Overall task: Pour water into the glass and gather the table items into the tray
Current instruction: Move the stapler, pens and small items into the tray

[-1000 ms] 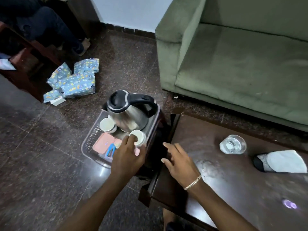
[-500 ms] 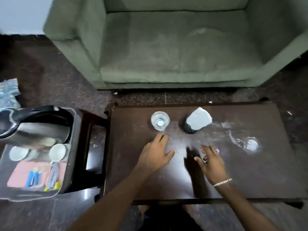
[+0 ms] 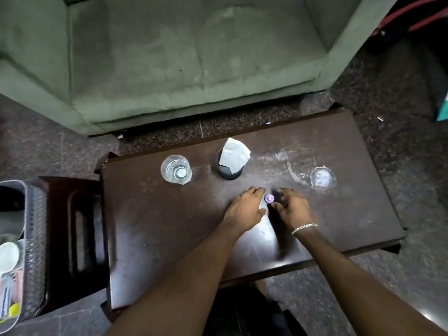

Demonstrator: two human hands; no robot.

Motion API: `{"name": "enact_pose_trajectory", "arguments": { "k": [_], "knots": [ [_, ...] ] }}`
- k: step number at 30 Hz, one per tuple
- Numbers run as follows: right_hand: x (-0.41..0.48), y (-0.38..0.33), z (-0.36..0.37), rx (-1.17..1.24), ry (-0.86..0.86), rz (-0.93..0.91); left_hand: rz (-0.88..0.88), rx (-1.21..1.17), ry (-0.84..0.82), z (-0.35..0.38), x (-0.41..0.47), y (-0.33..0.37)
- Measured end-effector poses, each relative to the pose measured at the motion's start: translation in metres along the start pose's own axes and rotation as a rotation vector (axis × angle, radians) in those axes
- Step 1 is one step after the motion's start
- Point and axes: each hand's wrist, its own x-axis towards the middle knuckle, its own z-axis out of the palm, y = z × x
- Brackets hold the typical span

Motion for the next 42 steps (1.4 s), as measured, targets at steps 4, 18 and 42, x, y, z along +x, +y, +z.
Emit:
{"name": "enact_pose_trajectory", "arguments": {
  "k": [4,18,42],
  "knots": [
    [0.014,0.004,0.012,-0.012,-0.053,-0.049,-0.009,-0.041,0.003,0.015,0.011,0.000],
    [-0.041,-0.097,0.003,0.052,0.016,-0.295,-0.148,-0.282,0.384,-0.058,-0.090,-0.081],
    [-0.193,-0.515,0.260,0.084,-0.551,-1.045,-0.811,-0.343,1.023,-0.157,-0.456,-0.375]
  ]
}}
